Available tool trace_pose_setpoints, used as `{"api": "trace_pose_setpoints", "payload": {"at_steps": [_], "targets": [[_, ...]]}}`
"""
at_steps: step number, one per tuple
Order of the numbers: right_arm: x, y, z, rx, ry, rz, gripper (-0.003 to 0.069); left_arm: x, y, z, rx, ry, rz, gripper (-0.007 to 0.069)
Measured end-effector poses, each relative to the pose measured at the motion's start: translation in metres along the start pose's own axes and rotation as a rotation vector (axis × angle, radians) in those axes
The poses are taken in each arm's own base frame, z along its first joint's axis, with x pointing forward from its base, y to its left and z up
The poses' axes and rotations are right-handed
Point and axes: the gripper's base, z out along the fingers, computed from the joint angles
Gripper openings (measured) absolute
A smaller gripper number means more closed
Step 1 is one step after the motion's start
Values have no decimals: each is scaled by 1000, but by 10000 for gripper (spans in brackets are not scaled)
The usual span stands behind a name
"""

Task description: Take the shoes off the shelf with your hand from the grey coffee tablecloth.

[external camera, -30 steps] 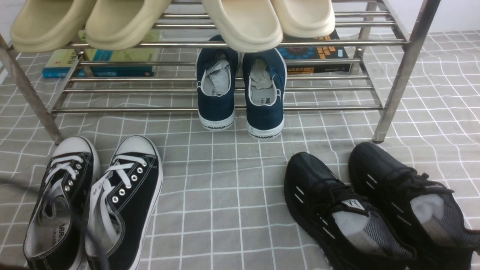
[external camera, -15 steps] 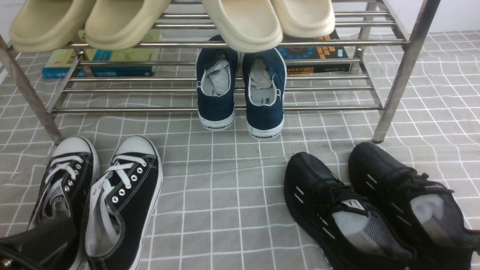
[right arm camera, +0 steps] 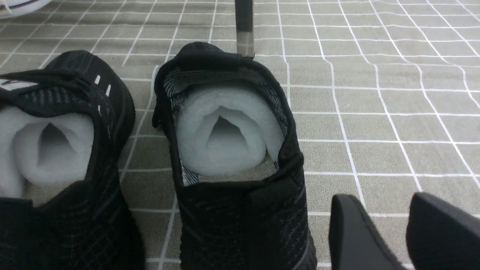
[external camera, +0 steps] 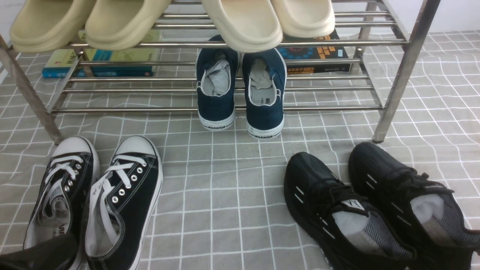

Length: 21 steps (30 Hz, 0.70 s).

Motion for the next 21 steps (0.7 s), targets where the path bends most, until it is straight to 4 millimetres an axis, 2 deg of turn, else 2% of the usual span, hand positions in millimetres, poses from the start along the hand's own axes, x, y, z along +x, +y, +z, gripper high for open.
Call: {"api": "trace_pose_setpoints", "payload": {"at_steps": [4,8,13,21], "targets": [[0,0,0,0,0,0,239,13,11,-3,-81,-75,3,24],[0,0,0,0,0,0,239,30,26,-6,-242,-131,48,30],[0,0,0,0,0,0,239,52,39,-4,-381,-130,65,36],[0,0,0,0,0,0,239,56,41,-4,-406,-116,73,41]]}}
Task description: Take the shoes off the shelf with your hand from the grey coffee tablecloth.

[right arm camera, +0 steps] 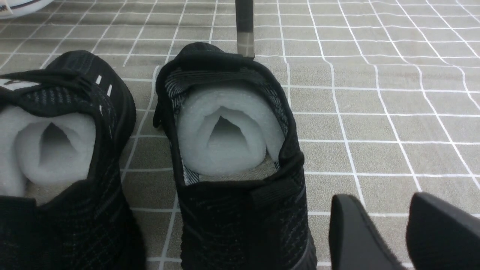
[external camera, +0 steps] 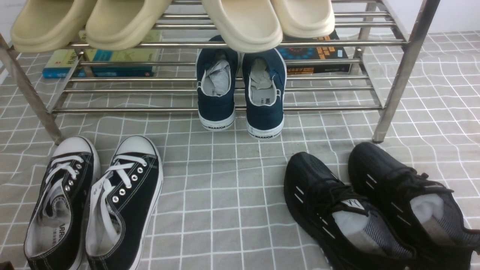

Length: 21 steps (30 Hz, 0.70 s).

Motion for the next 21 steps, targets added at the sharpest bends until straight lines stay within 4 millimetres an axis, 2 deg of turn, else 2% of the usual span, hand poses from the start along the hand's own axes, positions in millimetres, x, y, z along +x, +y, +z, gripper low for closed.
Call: {"api": "trace_pose_setpoints", "payload": {"at_steps": [21], "targets": [[0,0,0,0,0,0,239,0,0,0,0,0,1,56]]}}
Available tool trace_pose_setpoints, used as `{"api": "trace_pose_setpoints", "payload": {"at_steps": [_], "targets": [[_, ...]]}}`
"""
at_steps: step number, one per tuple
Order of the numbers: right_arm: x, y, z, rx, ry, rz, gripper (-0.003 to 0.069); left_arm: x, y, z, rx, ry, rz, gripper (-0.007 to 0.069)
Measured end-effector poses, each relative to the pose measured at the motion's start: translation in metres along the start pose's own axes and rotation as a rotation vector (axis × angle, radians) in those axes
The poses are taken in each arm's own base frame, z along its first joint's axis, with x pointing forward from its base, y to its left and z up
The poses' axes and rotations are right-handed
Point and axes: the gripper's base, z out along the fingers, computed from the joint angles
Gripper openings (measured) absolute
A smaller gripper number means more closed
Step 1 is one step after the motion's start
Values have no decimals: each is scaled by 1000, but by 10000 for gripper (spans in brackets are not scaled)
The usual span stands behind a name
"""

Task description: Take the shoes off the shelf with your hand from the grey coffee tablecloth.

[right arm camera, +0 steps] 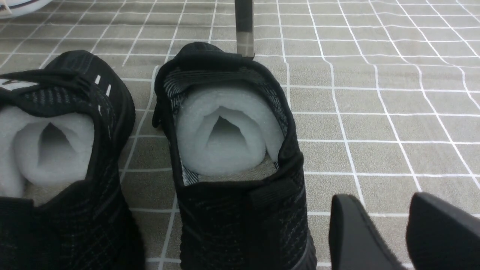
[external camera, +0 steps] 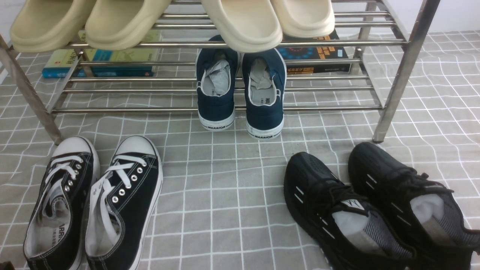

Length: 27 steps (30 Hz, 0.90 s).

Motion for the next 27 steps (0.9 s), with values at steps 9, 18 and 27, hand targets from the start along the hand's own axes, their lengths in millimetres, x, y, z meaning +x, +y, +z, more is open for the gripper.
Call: {"api": "trace_pose_setpoints", "payload": {"at_steps": [9,18,27], "targets": [[0,0,0,0,0,0,239,0,0,0,0,0,0,66],[0,0,0,0,0,0,239,0,0,0,0,0,0,72],[0,0,0,0,0,0,239,0,0,0,0,0,0,72]]}}
